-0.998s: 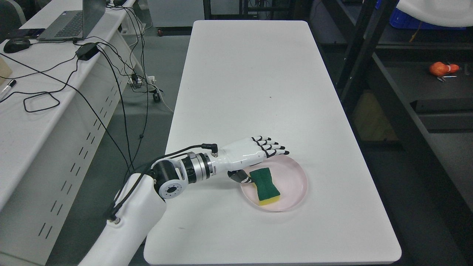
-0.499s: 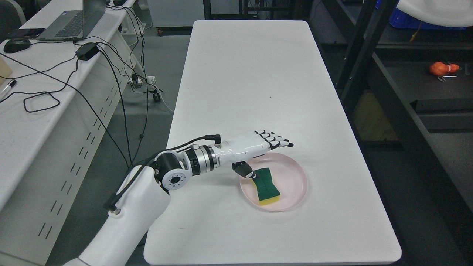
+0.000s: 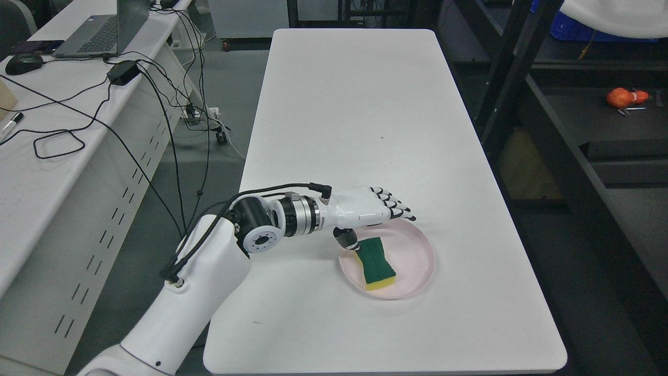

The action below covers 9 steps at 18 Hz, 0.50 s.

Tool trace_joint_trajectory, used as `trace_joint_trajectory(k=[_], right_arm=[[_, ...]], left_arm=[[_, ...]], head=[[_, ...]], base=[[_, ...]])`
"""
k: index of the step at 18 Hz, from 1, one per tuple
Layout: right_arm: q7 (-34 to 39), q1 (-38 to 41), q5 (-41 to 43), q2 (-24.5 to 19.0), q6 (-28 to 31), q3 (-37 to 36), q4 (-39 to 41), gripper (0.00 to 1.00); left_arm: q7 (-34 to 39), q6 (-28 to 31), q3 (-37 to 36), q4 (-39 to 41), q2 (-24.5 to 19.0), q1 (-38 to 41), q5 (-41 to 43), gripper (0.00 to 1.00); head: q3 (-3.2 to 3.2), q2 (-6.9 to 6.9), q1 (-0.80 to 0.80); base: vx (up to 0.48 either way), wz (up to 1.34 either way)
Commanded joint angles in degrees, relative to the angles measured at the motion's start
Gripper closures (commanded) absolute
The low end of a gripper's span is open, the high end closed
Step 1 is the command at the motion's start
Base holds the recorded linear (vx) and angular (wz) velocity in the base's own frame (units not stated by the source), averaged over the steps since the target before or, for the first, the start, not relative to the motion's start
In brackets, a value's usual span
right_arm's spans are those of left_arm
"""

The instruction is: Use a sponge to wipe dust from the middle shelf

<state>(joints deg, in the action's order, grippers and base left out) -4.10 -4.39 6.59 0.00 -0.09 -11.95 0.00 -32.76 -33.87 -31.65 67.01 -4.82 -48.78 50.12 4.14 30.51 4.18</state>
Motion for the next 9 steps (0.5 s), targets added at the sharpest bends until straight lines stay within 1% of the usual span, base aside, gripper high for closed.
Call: trace_joint_trajectory(k=[1,4,6,9], right_arm=[[0.0,0.0,0.0,1.0,4.1,0.0,1.0,0.00],[0.0,0.0,0.0,1.0,4.1,0.0,1.0,0.00],[0.0,0.0,0.0,1.0,4.1,0.0,1.0,0.00],[0.0,0.0,0.0,1.0,4.1,0.0,1.0,0.00]], left_arm=[[0.0,0.7,-2.0,0.9,2.4,-1.8,-1.3,0.02],[0.2,0.7,-3.3,1.0,2.4,-1.8,-1.5,0.02],[0.1,0.5,-5.6,1.9,2.5,-2.5,-2.0,0.02],[-0.3,0.4,-8.0,2.1,3.0,-2.6,-6.3,0.02]], head=[[0.00,0.00,0.00],[0.00,0.00,0.00],[0.00,0.00,0.00],[0.00,0.00,0.00]], base=[[0.000,0.00],[-0.003,-0.01],[0.005,-0.01],[0.000,0.00]])
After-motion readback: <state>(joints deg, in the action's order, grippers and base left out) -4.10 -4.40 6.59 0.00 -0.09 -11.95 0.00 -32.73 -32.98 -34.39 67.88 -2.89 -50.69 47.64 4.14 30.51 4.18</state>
